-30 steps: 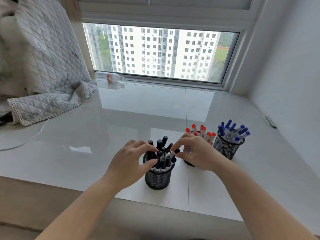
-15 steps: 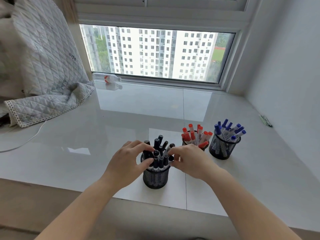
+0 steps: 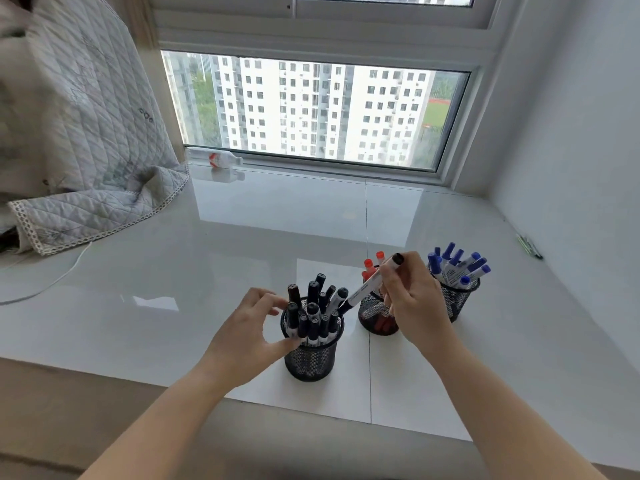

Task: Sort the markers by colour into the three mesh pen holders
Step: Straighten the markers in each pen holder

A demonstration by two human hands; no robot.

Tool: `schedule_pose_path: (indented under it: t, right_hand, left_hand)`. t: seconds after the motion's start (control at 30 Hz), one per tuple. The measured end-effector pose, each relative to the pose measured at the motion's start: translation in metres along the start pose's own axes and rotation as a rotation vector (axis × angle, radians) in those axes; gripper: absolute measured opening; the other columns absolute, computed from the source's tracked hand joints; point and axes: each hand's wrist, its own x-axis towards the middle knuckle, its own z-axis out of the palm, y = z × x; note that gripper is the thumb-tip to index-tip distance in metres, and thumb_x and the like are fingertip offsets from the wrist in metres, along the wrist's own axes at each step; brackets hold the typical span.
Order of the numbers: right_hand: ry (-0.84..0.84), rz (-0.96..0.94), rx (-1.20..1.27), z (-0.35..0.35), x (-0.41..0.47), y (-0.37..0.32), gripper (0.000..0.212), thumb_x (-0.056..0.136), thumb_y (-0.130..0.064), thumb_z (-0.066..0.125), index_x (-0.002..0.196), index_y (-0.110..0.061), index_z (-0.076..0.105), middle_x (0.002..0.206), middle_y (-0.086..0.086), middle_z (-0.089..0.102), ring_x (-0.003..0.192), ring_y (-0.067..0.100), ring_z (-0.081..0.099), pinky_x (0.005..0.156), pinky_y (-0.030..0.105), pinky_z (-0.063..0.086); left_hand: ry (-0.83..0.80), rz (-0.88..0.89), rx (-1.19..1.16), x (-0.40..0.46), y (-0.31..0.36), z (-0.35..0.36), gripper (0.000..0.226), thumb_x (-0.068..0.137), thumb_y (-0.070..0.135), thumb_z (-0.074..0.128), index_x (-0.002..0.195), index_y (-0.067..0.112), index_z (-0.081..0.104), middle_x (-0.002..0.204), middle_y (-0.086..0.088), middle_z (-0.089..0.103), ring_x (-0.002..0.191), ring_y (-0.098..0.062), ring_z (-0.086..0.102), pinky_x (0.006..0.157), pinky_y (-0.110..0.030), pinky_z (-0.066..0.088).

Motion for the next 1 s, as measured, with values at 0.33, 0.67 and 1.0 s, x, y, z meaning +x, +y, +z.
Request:
schedule_pose_path:
  t: [0.33, 0.67, 1.0]
  right_hand:
    - [0.009, 0.007, -0.076, 0.005, -0.002, 0.007, 0.017, 0.092, -0.022, 0.051, 0.082, -0.035, 0.046, 0.065, -0.005, 0.061, 0.058, 0.011, 0.058, 0.055, 0.031, 0.047]
    - [0.242, 0.285, 0.363, -0.003, 0.005, -0.009, 0.013, 0.088, -0.006, 0.052, 0.080, -0.015, 0.048, 0.067, 0.005, 0.066, 0.055, 0.010, 0.063, 0.049, 0.019, 0.049]
    - [-0.081, 0.446, 0.814, 0.012, 0.011, -0.012, 0.025, 0.074, -0.003, 0.064, 0.092, -0.018, 0.056, 0.081, -0.001, 0.072, 0.074, 0.011, 0.064, 0.058, 0.017, 0.050]
  left_hand:
    - [0.035, 0.030, -0.119, -0.012, 0.002, 0.019, 0.020, 0.072, 0.026, 0.077, 0.085, 0.033, 0.064, 0.094, 0.017, 0.056, 0.084, 0.006, 0.059, 0.073, -0.007, 0.045]
    - [0.185, -0.027, -0.113, -0.015, 0.000, 0.014, 0.023, 0.075, 0.024, 0.075, 0.078, 0.033, 0.053, 0.086, 0.016, 0.060, 0.077, 0.008, 0.061, 0.066, -0.007, 0.045]
    - [0.130, 0.002, -0.030, -0.017, -0.005, 0.023, 0.009, 0.080, 0.032, 0.070, 0.089, 0.033, 0.071, 0.095, 0.018, 0.055, 0.082, 0.005, 0.057, 0.073, -0.026, 0.049]
